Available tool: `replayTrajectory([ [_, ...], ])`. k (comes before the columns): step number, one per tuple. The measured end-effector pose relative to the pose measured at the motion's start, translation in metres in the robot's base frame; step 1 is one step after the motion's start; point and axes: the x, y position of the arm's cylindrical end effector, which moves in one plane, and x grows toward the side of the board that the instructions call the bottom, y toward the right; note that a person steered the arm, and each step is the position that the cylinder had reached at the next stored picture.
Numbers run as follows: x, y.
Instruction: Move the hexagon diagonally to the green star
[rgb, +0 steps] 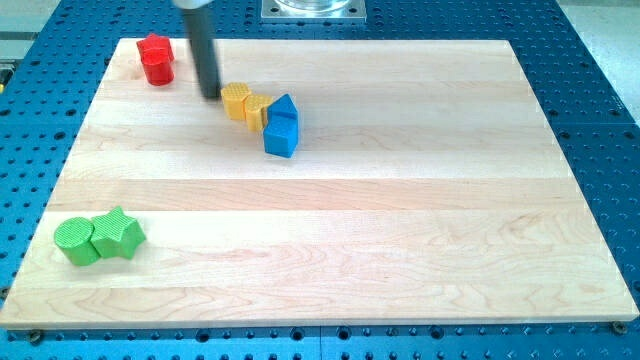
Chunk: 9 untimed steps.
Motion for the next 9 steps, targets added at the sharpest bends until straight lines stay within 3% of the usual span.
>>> replayTrajectory([
  [1, 0.055, -0.012],
  [2, 0.064, 0.024],
  [4, -0.003, 0.105],
  [5, 0.029, 0.04],
  [6, 0.079, 0.06],
  [9, 0.008, 0.11],
])
